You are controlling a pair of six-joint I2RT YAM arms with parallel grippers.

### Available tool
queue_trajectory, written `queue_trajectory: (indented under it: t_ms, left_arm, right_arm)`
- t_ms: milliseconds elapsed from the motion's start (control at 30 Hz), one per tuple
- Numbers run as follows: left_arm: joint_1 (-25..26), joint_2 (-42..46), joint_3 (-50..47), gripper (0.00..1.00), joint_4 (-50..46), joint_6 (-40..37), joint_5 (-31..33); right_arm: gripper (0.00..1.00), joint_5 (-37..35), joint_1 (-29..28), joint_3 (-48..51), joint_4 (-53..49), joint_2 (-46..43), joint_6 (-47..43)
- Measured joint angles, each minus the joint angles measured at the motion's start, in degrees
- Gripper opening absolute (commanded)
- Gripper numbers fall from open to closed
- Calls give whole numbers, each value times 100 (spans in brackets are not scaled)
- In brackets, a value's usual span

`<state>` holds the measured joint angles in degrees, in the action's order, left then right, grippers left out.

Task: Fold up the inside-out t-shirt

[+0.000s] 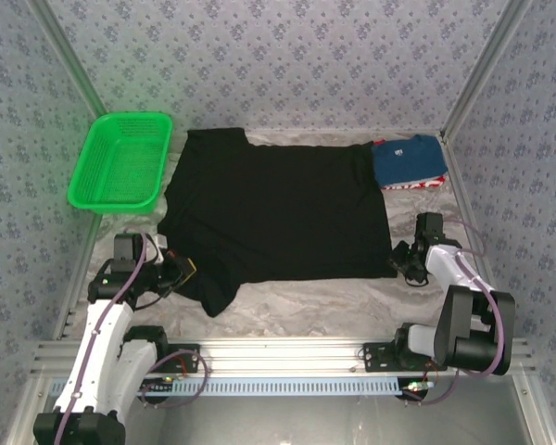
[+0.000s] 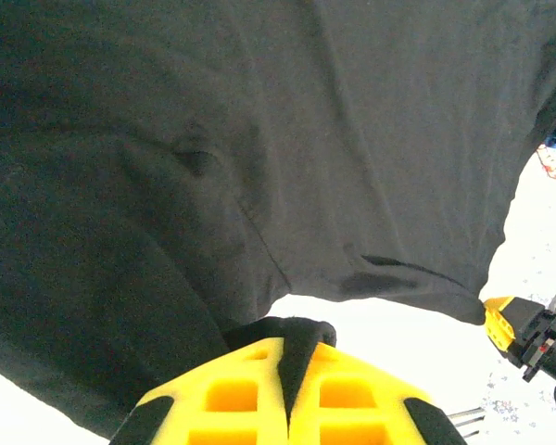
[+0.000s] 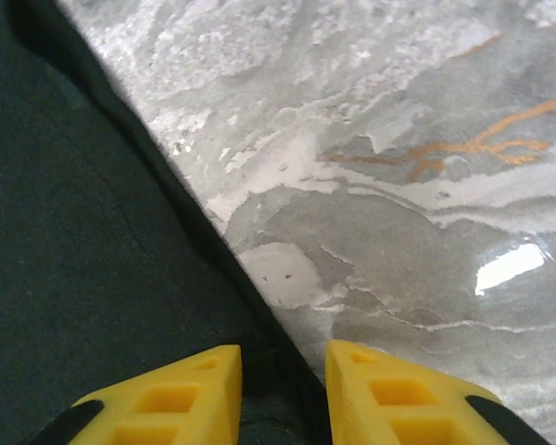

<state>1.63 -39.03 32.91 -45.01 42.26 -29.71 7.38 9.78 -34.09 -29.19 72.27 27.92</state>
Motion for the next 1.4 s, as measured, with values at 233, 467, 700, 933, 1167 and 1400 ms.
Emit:
queue_trajectory:
  t_ms: [233,467,700,933,1167,1400]
  left_arm:
    - [0,2,4,0,-160,-17,0]
    - [0,44,7,0,-155,-17,66]
    - [0,90,122,0,-197,-81,125]
    - [0,299,361,0,-350,-173,278]
    - [0,374,358,0,-452,-173,343]
    - [0,236,358,0,-457,-214,367]
  right_arm:
    - [43,-501,-306,-114,-249,-693,20]
    - [39,-758,-1412,-529,-295,-356,28]
    - [32,-557,-1445,-516,-345,678,13]
    - [35,-625,-1482,-365,-673,264,17]
    - [46,-435,-3104,-367,13,-841,-243]
    - [49,-166,-5792,-450,1563,-402,-839]
